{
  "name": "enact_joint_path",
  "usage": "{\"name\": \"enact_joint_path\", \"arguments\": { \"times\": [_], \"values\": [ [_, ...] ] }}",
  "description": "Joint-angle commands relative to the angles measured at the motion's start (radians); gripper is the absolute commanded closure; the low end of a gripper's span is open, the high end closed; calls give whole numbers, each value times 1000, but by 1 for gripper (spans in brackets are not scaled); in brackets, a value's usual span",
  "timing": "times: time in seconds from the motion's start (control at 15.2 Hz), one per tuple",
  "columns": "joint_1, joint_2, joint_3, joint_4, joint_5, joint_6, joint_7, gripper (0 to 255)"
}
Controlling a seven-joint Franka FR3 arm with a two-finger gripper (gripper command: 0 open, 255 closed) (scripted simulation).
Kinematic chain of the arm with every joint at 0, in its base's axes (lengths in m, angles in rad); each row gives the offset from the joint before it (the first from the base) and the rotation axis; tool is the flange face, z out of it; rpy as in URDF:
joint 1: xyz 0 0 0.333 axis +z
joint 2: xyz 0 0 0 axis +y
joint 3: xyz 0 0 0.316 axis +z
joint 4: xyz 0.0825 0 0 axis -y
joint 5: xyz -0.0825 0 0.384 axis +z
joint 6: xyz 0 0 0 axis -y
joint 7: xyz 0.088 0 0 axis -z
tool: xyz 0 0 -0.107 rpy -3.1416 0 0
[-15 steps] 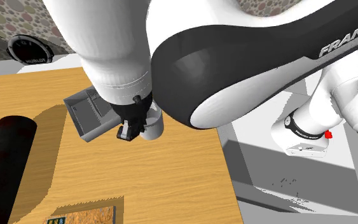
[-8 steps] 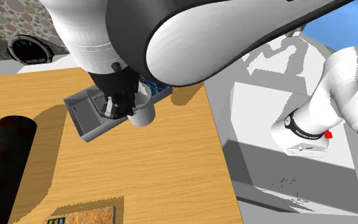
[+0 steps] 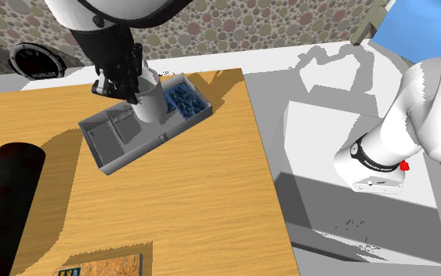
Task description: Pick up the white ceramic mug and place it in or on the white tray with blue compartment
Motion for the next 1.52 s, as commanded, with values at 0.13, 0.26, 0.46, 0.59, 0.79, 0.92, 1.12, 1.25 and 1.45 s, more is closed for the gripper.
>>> {"name": "enact_joint_path", "arguments": {
  "times": [0.13, 0.26, 0.46, 0.59, 0.79, 0.92, 1.12, 1.25, 1.45],
  "values": [
    [-26, 131, -23, 214, -11, -82, -61, 255],
    [-35, 211, -33, 350, -17, -137, -90, 255],
    [-41, 317, -43, 532, -24, -213, -120, 255],
    [-45, 303, -43, 483, -23, -178, -119, 255],
    [-49, 289, -43, 418, -21, -128, -117, 255],
    [-52, 282, -42, 380, -21, -97, -116, 255],
    [-55, 275, -43, 329, -20, -52, -114, 255],
    [-57, 273, -43, 298, -20, -24, -113, 255],
    [-59, 271, -43, 255, -21, 17, -112, 255]
  ]
}}
